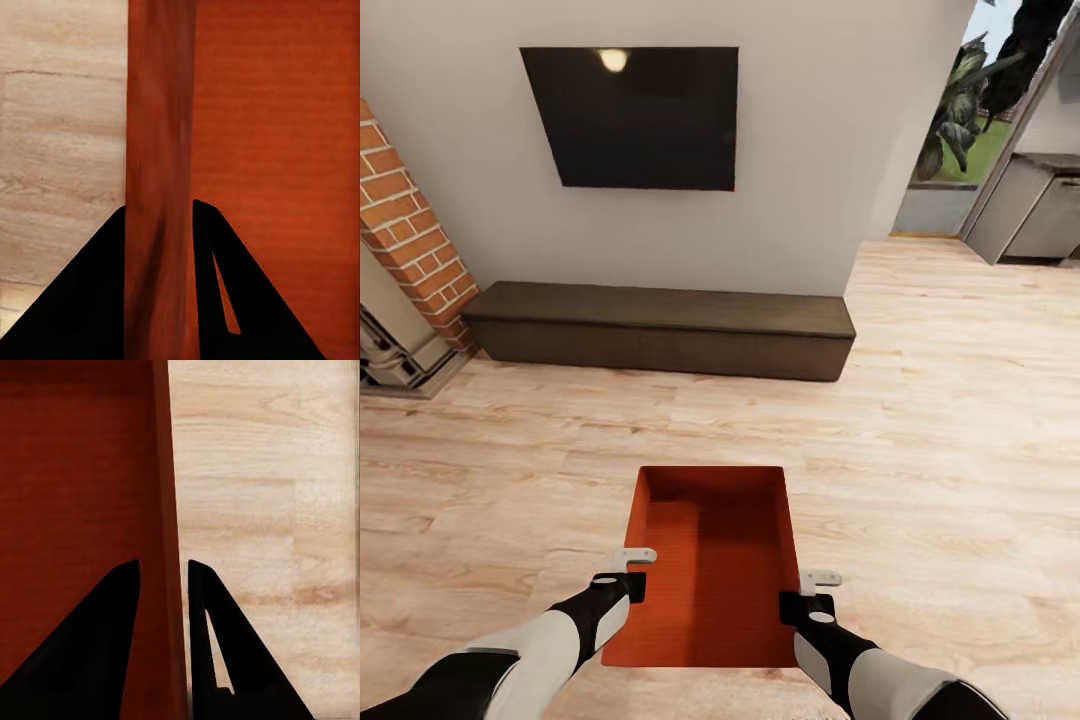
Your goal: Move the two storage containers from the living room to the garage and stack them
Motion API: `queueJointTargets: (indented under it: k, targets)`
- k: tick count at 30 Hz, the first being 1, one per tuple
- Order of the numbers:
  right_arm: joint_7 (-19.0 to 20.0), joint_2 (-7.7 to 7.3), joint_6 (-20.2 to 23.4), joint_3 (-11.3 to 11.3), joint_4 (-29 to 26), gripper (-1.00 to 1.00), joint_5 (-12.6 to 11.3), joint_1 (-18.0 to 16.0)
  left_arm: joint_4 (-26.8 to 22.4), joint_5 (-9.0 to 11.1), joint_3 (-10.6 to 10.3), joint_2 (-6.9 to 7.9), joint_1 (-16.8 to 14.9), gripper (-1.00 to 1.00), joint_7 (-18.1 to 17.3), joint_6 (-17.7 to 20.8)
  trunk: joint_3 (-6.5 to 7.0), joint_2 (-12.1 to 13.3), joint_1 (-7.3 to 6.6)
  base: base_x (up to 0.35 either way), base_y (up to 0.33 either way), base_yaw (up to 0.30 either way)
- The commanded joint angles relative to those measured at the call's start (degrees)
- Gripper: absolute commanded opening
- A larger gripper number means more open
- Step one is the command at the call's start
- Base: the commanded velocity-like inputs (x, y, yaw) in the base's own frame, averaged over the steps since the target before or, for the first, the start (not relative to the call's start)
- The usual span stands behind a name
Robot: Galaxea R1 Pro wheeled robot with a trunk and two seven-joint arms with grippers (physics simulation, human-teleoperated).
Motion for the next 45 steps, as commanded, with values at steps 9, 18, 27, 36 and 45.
queueJointTargets:
  k: [9,18,27,36,45]
  targets:
    - [-0.21,-0.89,-1.27,2.64,-0.03,-1.0,0.06,-0.05,0.2,0.54,-0.12,0.03,-0.02,-1.0,3.09,0.21,-0.06,-0.06,0.01,0.0,0.0,-0.249]
    - [-0.2,-0.95,-1.27,2.64,-0.03,-1.0,0.0,-0.05,0.2,0.51,-0.18,0.03,-0.02,-1.0,3.09,0.21,-0.06,-0.06,0.01,0.0,0.0,-0.249]
    - [-0.21,-0.97,-1.27,2.64,-0.03,-1.0,0.01,-0.05,0.2,0.51,-0.13,0.03,-0.02,-1.0,3.09,0.21,-0.06,-0.06,0.01,0.0,0.0,-0.249]
    - [-0.21,-0.97,-1.29,2.64,-0.03,-1.0,0.01,-0.05,0.2,0.51,-0.15,0.03,-0.02,-1.0,3.09,0.21,-0.06,-0.06,0.01,0.0,0.0,-0.268]
    - [-0.21,-0.97,-1.35,2.64,-0.03,-1.0,0.0,-0.05,0.2,0.51,-0.13,0.03,-0.02,-1.0,3.09,0.21,-0.06,-0.06,0.01,0.0,0.0,-0.277]
